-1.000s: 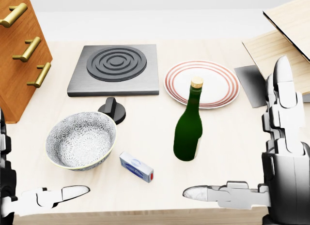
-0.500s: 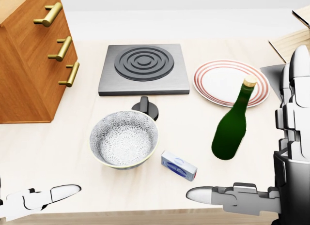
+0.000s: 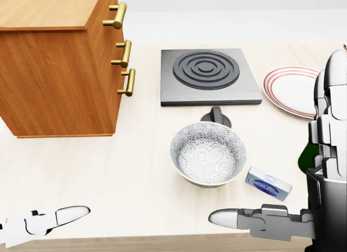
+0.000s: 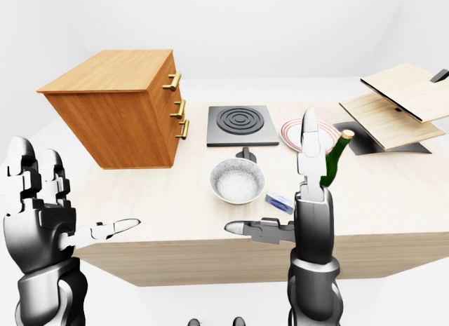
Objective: Put the bowl on the top of the cabinet.
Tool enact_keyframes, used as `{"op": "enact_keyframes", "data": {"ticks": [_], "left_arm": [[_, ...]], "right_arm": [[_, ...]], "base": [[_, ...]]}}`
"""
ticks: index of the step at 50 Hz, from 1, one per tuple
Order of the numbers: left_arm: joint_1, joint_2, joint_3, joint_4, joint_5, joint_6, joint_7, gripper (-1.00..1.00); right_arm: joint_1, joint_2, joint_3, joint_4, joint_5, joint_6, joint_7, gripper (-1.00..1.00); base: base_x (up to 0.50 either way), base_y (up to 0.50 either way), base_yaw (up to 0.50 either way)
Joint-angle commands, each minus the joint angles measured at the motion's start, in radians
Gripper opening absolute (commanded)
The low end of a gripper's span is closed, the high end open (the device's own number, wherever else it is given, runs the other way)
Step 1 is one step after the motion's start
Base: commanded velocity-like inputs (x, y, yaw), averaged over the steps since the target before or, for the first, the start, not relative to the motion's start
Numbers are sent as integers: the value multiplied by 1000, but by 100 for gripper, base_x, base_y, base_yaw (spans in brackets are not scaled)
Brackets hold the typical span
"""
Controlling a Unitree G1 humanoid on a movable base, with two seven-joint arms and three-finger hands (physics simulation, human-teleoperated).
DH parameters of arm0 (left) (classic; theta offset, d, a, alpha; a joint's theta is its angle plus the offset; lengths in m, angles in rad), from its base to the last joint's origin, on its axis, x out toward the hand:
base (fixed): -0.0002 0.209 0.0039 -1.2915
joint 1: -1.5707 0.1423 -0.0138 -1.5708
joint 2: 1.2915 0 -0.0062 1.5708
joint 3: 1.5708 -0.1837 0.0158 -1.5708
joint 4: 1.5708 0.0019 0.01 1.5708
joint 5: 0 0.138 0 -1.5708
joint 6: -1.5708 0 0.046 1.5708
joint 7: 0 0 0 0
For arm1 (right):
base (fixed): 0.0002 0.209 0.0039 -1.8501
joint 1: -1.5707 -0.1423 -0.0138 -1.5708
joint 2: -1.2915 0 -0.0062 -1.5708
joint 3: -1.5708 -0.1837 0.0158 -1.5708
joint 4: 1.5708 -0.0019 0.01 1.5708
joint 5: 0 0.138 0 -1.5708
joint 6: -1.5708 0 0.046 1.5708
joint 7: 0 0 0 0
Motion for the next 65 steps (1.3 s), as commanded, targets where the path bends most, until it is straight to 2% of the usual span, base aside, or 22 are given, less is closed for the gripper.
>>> {"op": "enact_keyframes", "data": {"ticks": [1,43,65], "left_arm": [[-3,0,-2,5,2,0,0,100],[2,2,-8,8,2,0,-3,100],[3,4,-9,12,0,0,-5,100]], "right_arm": [[-1,-1,-1,8,4,0,1,100],[0,-2,3,21,10,0,4,100],[-2,-4,12,48,24,0,8,100]], "base": [[0,48,0],[0,48,0],[0,1,0]]}}
